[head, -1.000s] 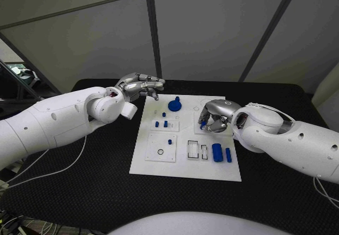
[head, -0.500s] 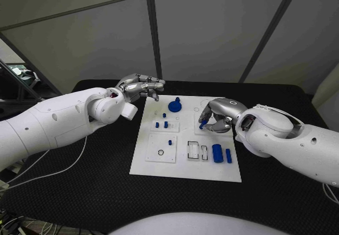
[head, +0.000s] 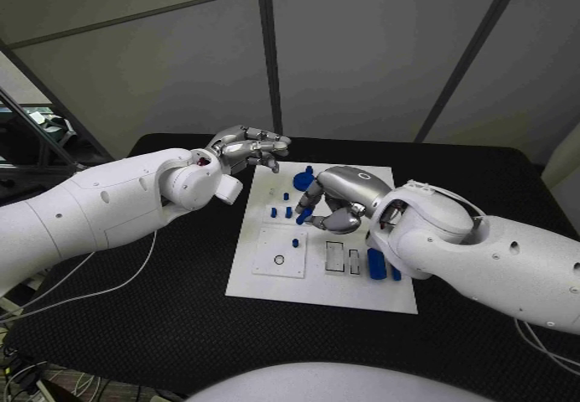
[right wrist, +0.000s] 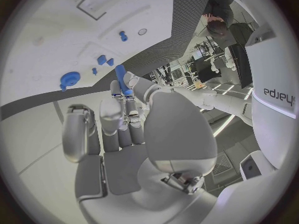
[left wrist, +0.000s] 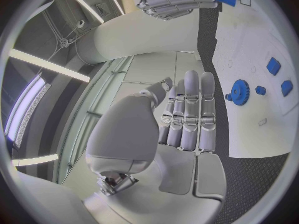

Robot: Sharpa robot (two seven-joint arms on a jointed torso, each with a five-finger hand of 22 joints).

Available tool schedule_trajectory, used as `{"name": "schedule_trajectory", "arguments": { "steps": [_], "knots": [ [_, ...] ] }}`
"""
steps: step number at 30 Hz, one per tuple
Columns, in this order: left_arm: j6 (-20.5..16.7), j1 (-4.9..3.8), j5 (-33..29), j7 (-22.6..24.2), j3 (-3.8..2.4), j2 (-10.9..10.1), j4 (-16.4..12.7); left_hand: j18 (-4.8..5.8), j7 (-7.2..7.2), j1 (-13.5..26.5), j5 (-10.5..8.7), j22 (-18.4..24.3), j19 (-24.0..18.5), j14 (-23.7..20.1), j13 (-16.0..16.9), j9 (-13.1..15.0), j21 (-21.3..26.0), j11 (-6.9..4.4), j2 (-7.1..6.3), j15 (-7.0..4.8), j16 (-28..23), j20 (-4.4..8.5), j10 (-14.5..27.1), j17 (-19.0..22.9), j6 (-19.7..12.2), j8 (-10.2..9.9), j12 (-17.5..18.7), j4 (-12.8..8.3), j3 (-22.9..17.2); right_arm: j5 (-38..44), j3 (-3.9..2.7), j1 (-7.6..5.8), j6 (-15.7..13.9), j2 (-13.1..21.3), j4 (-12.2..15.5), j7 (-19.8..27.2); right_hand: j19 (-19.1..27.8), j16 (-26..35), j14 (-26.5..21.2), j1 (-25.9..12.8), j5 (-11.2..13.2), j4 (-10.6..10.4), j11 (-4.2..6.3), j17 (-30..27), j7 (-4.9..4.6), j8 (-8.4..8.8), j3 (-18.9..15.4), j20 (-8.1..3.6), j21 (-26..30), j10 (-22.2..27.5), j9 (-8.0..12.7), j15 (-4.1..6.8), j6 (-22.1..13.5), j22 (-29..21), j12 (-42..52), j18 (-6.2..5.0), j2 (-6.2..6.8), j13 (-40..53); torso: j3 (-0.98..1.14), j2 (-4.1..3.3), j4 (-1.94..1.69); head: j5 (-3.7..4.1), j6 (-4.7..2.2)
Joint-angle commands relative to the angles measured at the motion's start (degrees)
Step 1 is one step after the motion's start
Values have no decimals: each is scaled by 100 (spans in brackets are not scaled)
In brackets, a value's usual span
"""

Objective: Assemble the parts on the task board

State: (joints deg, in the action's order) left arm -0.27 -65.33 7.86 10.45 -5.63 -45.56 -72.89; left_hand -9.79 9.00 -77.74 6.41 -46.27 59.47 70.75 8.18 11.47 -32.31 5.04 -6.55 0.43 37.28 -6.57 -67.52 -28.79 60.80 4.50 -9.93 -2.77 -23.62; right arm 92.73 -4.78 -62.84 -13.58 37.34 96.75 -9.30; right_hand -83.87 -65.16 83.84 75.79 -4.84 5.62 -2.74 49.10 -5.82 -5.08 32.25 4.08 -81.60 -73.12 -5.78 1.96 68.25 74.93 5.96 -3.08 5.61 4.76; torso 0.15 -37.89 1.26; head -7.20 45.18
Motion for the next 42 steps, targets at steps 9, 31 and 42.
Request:
{"name": "schedule_trajectory", "arguments": {
  "steps": [9,31,42],
  "knots": [
    [48,-10,-30,18,-5,91,12,-59,-2,-9,16,5,32,9,5,6,22,2,57,22,-34,-7,33,7,-29,-26,4,-36,-8,-111,359,93,85,-598,-391,382,-96,-11,-23,-7,-44,40,20,-34,-51,44,16,-20,-11,-55,5,33,-42,556,-54,53,-28,2,0,-9,7,-157,74],
    [61,-11,-30,5,-5,134,23,-58,-2,-2,13,7,32,8,6,10,26,3,63,24,-39,-9,33,7,-29,-28,3,-32,-5,153,534,208,531,-935,-798,279,-105,-23,-26,-39,-46,51,0,-30,-67,82,26,-10,-30,-11,5,20,-82,579,-106,59,-25,-5,8,-9,15,-213,118],
    [70,-10,-30,2,-5,138,31,-58,-2,-2,13,7,32,8,6,10,26,3,63,24,-39,-9,33,7,-29,-28,3,-32,-5,211,540,213,690,-924,-792,244,-110,-28,-25,-45,-45,50,-2,-22,-69,83,26,-8,-39,-8,4,18,-83,589,-110,62,-25,-5,10,-4,12,-222,142]
  ]
}}
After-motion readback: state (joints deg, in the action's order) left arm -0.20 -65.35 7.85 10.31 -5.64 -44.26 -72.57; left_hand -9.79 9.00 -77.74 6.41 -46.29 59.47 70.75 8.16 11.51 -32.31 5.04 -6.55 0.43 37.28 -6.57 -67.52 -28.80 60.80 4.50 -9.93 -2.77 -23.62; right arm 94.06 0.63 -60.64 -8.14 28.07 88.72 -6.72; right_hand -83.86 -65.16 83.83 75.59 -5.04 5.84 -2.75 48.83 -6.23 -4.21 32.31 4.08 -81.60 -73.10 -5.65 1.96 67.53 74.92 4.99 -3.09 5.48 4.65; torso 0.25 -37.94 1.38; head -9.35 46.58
